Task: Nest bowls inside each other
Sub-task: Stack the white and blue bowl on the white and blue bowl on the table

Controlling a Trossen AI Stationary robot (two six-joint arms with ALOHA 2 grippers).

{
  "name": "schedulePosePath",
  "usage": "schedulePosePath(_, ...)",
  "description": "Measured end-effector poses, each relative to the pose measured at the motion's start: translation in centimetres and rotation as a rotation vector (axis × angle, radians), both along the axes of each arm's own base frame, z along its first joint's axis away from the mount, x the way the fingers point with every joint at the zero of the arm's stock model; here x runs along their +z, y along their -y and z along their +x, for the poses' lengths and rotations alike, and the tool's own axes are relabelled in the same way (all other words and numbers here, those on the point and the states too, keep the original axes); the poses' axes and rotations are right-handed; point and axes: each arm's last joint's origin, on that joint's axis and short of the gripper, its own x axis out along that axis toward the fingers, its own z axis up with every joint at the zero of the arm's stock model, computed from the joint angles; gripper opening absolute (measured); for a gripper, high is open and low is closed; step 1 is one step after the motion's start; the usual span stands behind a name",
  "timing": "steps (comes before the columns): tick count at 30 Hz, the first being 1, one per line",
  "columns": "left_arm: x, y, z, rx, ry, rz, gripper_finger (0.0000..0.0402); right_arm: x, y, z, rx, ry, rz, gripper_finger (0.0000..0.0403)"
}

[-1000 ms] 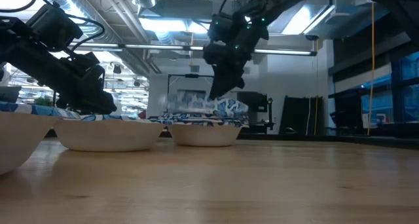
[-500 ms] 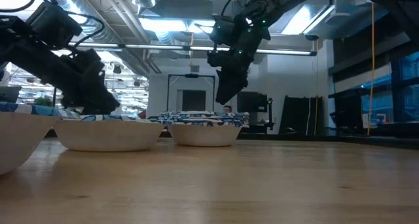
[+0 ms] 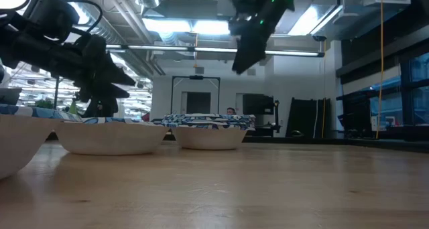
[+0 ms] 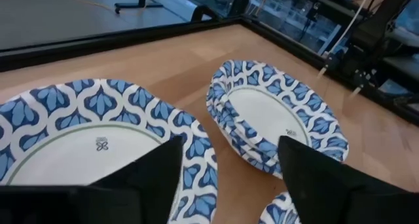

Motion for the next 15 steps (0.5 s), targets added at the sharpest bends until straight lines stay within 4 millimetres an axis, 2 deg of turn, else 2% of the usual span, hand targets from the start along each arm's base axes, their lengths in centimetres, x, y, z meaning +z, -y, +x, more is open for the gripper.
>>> schedulePosePath(4,0.2,-0.1,0.0,0.005,0.005,0.024,0.0298,1.9,-0.6,-1.7,-0.023,0.015,0.006,0.0205)
schedulePosePath(7,0.2,-0.1,0.0,-0.001,-0.008,0.051,0.0321,2.4,-1.2,-3.4,-0.033,0.013,0.012,0.0205)
schedulePosePath(10,0.4,-0.1,0.1,0.001,0.020,0.051,0.0326,2.1,-1.9,-5.6,-0.050,0.015,0.017,0.0205)
schedulePosePath(15,0.4,-0.1,0.1,0.011,0.021,0.058,0.0323,0.8,-3.0,-9.2,-0.105,0.124,-0.006,0.0205)
